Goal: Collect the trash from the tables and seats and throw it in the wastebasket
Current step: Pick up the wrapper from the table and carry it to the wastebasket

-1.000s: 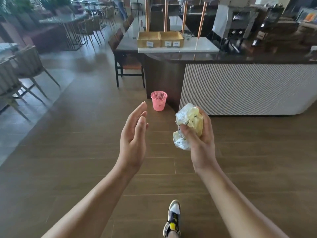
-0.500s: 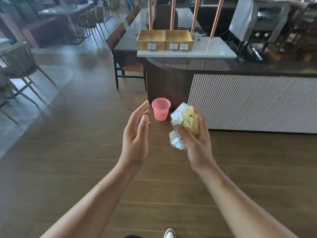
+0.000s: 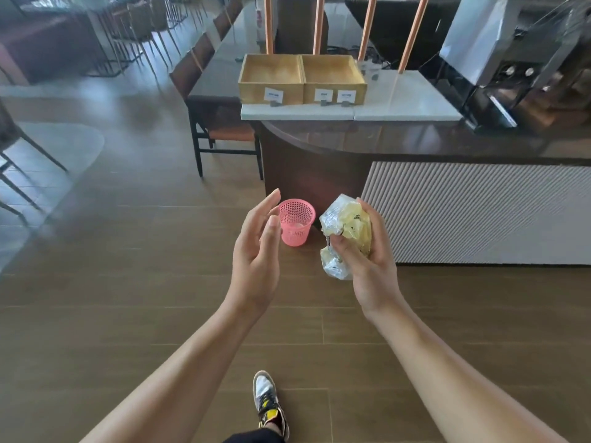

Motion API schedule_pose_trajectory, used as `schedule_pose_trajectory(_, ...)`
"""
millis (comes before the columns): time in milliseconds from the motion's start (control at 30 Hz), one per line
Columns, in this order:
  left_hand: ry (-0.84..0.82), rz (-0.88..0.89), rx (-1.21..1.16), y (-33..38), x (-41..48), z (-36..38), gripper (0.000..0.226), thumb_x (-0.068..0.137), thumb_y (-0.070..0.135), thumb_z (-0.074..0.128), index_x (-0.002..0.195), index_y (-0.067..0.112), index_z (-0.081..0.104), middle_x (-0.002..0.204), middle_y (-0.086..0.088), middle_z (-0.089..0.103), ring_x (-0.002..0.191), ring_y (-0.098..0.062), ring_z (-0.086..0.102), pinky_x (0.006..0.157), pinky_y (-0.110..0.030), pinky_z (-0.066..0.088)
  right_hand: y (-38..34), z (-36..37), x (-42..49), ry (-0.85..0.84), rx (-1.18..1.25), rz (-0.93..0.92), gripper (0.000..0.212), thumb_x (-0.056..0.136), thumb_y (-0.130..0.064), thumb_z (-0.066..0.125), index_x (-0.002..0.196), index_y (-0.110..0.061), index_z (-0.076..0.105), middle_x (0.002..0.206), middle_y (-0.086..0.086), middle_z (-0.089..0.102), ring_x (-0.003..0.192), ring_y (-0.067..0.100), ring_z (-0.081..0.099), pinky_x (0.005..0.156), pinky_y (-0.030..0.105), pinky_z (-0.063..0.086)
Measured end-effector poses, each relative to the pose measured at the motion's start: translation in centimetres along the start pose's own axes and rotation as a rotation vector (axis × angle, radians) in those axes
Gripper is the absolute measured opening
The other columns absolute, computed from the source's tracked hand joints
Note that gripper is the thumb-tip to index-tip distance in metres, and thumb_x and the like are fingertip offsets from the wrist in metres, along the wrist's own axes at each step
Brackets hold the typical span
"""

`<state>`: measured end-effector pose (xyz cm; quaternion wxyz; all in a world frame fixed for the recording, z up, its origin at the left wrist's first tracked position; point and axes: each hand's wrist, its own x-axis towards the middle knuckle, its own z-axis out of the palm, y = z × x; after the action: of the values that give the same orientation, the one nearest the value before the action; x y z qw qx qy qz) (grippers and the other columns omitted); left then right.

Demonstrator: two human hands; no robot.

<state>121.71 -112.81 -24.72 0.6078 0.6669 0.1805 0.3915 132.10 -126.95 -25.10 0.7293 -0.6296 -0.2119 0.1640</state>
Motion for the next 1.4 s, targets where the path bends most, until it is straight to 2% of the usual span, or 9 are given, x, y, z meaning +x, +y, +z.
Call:
schedule_pose_trajectory(367, -0.063, -0.099, 0.009, -7.1, 16.6, -1.4, 0.049, 0.101, 0.050, 0.048, 0.143, 0.029, 0.060, 0.147, 0.011, 0.062, 0.142, -0.015, 0.054, 0.116, -0.059, 0.044, 5.6, 5.9, 15.2, 0.022, -0.064, 0.112, 0.070, 0.084, -0.038, 0.082, 0.146, -0.043, 0.050, 0.128, -0.020, 0.066, 0.120, 0.010, 0.067, 0.097, 0.032, 0.060)
schedule_pose_trajectory(533, -0.070, -0.163, 0.032, -11.7, 21.6, -0.1, 0.040, 0.105, 0.041, 0.046, 0.141, 0.032, 0.059, 0.145, 0.011, 0.063, 0.139, -0.012, 0.056, 0.115, -0.057, 0.046, 9.6, 6.4, 21.7, 0.010, -0.118, 0.160, 0.058, 0.093, -0.022, 0.080, 0.137, -0.047, 0.051, 0.122, -0.032, 0.065, 0.115, -0.001, 0.066, 0.089, 0.017, 0.055)
schedule_pose_trajectory(767, -0.082, -0.263, 0.084, -19.7, 27.8, 3.3, 0.038, 0.101, 0.048, 0.047, 0.136, 0.043, 0.060, 0.140, 0.021, 0.064, 0.135, -0.006, 0.059, 0.106, -0.041, 0.054, 16.8, 5.8, 31.3, -0.004, -0.154, 0.275, 0.066, 0.091, -0.033, 0.083, 0.146, -0.039, 0.048, 0.134, -0.018, 0.063, 0.121, 0.003, 0.065, 0.098, 0.025, 0.055)
schedule_pose_trajectory(867, -0.054, -0.314, 0.106, -25.1, 31.6, 5.2, 0.032, 0.100, 0.050, 0.048, 0.129, 0.057, 0.061, 0.139, 0.024, 0.064, 0.134, -0.004, 0.059, 0.104, -0.034, 0.054, 21.2, 5.2, 36.6, -0.021, -0.172, 0.324, 0.055, 0.089, -0.036, 0.082, 0.129, -0.056, 0.051, 0.122, -0.030, 0.065, 0.113, -0.005, 0.066, 0.087, 0.015, 0.054)
schedule_pose_trajectory(933, -0.030, -0.360, 0.105, -28.7, 34.1, 6.2, 0.032, 0.099, 0.050, 0.049, 0.126, 0.060, 0.062, 0.138, 0.025, 0.065, 0.133, -0.002, 0.059, 0.099, -0.026, 0.053, 24.1, 4.5, 39.9, -0.028, -0.174, 0.375, 0.056, 0.088, -0.037, 0.081, 0.129, -0.057, 0.048, 0.125, -0.024, 0.065, 0.111, -0.006, 0.066, 0.084, 0.012, 0.054)
schedule_pose_trajectory(1067, 0.010, -0.411, 0.111, -35.9, 38.2, 7.5, 0.035, 0.097, 0.050, 0.050, 0.131, 0.049, 0.061, 0.135, 0.028, 0.065, 0.130, 0.001, 0.060, 0.093, -0.017, 0.051, 30.5, 3.5, 45.4, -0.035, -0.180, 0.433, 0.062, 0.093, -0.025, 0.080, 0.138, -0.049, 0.044, 0.133, -0.014, 0.063, 0.115, -0.001, 0.066, 0.092, 0.020, 0.056)
schedule_pose_trajectory(1167, 0.004, -0.429, 0.129, -41.2, 40.3, 7.8, 0.035, 0.097, 0.053, 0.049, 0.130, 0.051, 0.061, 0.135, 0.028, 0.065, 0.130, 0.001, 0.060, 0.095, -0.018, 0.052, 35.3, 3.1, 48.6, -0.010, -0.183, 0.485, 0.064, 0.092, -0.019, 0.080, 0.134, -0.050, 0.044, 0.131, -0.013, 0.063, 0.110, -0.004, 0.067, 0.089, 0.015, 0.055)
schedule_pose_trajectory(1233, 0.002, -0.437, 0.136, -44.7, 41.4, 7.9, 0.034, 0.096, 0.054, 0.049, 0.128, 0.055, 0.061, 0.136, 0.027, 0.065, 0.131, 0.000, 0.059, 0.098, -0.021, 0.053, 38.4, 3.0, 50.3, 0.028, -0.205, 0.528, 0.056, 0.083, -0.030, 0.084, 0.122, -0.052, 0.050, 0.125, -0.011, 0.066, 0.106, 0.001, 0.070, 0.085, 0.020, 0.058)
schedule_pose_trajectory(1400, -0.005, -0.476, 0.127, -52.8, 43.2, 8.0, 0.029, 0.098, 0.054, 0.051, 0.123, 0.065, 0.061, 0.137, 0.028, 0.065, 0.132, 0.001, 0.059, 0.104, -0.032, 0.052, 46.2, 2.7, 53.3, 0.085, -0.276, 0.626, 0.040, 0.065, -0.060, 0.078, 0.101, -0.055, 0.059, 0.111, -0.009, 0.072, 0.101, 0.015, 0.073, 0.092, 0.049, 0.061)
